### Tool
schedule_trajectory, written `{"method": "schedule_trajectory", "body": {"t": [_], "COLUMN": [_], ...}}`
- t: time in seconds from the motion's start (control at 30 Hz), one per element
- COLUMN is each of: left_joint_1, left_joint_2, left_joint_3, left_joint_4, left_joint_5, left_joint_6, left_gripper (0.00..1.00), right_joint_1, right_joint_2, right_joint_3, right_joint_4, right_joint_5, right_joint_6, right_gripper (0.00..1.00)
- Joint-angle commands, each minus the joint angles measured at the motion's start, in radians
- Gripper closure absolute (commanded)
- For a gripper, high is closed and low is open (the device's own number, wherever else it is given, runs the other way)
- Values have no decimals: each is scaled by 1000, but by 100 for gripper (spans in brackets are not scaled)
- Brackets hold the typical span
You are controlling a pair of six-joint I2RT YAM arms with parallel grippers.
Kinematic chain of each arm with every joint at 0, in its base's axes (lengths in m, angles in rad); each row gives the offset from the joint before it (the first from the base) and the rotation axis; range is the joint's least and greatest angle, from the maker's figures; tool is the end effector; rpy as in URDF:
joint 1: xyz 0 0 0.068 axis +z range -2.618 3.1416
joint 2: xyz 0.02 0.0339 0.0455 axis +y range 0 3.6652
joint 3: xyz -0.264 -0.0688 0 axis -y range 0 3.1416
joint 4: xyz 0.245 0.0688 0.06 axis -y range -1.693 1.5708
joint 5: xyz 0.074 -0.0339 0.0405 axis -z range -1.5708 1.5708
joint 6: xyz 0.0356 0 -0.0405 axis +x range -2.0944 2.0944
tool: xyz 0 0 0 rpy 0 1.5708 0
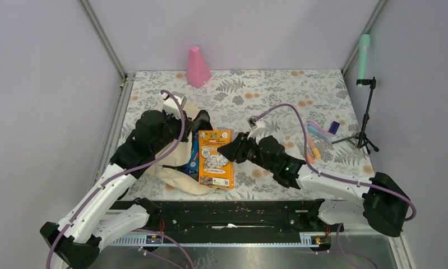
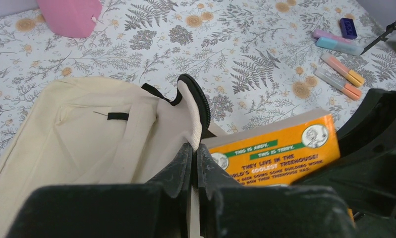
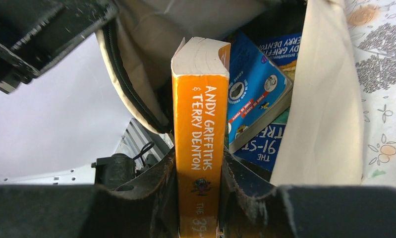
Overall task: Pack the student bag
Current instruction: Place the book in the student bag.
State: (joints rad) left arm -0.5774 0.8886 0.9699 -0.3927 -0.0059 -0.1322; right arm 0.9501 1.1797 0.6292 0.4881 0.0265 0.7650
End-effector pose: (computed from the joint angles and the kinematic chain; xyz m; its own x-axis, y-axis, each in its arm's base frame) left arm 0.1653 -0.1075 0.3645 -0.3258 0.0549 -0.9438 0.5026 0.8556 -0.1237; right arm 0.1572 0.2182 0.2737 -0.5787 0.3809 -0.7211 -0.5504 0.4701 0.6900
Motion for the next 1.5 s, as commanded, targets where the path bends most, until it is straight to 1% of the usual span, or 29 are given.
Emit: {"method": "schedule_trajectory", "body": {"t": [0.0,0.1,0.23,0.33,0.43,0.6,0.7,0.83,1.1,1.2,1.37,1.47], "left_joint_1": [24,36,49,55,58,60,62,62,65,66,68,70], "left_joint_2": [-32,-35,-43,-49,-51,-53,-56,-64,-79,-77,-74,-72], "left_joint_3": [7,3,-6,-10,-13,-14,-15,-16,-19,-19,-19,-21], "left_joint_4": [182,188,208,215,217,222,223,225,227,227,230,237], "left_joint_5": [80,95,128,148,167,202,213,223,230,233,242,255], "left_joint_6": [-37,-43,-53,-51,-47,-46,-43,-39,-35,-35,-41,-48], "left_gripper": [100,100,100,100,100,100,100,100,100,100,100,100], "right_joint_1": [31,32,32,32,29,5,-10,-27,-92,-115,-122,-115], "right_joint_2": [49,114,215,264,289,318,341,360,380,383,370,395], "right_joint_3": [56,107,229,275,306,318,327,331,276,282,296,317], "right_joint_4": [129,89,19,26,29,95,121,95,42,16,51,69], "right_joint_5": [30,3,-67,-87,-71,-56,-39,34,166,156,116,101], "right_joint_6": [32,60,74,92,113,193,212,157,54,68,125,168], "right_gripper": [100,100,100,100,100,100,100,100,100,100,100,100]}}
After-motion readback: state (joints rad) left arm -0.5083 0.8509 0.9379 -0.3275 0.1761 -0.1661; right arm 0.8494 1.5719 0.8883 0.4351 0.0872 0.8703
